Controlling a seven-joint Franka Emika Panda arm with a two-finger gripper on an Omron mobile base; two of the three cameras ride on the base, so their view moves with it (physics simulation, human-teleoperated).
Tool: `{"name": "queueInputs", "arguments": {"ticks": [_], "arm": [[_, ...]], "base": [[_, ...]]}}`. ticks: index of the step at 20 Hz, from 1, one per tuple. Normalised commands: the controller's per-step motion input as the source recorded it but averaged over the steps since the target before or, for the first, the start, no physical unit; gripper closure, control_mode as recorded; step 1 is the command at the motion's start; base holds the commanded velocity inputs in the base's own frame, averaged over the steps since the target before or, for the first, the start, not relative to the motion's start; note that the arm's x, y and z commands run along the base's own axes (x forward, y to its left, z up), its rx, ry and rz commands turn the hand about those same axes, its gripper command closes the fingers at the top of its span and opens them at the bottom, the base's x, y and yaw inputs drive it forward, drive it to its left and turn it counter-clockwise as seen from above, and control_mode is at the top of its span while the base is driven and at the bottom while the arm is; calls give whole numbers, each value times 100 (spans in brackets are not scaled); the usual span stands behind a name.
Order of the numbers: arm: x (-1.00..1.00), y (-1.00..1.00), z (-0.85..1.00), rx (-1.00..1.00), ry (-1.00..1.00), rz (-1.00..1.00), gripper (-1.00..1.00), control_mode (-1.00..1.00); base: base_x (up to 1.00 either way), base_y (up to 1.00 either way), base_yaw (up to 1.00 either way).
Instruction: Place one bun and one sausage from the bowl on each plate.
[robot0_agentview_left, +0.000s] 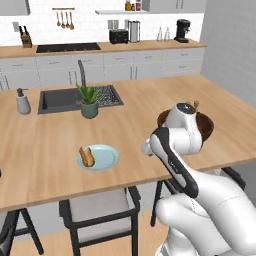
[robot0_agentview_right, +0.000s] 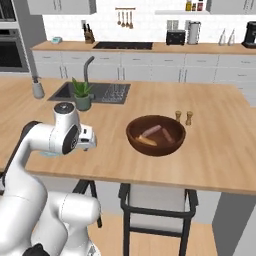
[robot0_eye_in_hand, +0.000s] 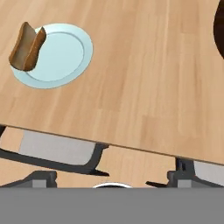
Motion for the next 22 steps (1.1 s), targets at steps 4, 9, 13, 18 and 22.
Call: {"name": "queueInputs", "arguments": {"ticks": [4, 9, 13, 18, 22], "arm": [[0, 0, 0, 0, 0, 0, -100, 100], [0, 0, 0, 0, 0, 0, -100, 100], [0, 0, 0, 0, 0, 0, -100, 100], [0, 0, 0, 0, 0, 0, -100, 100], [0, 0, 0, 0, 0, 0, -100, 100]], "base": [[36, -98, 0], [22, -88, -8], [51, -39, -12], [75, 11, 0], [40, 0, 0]]}}
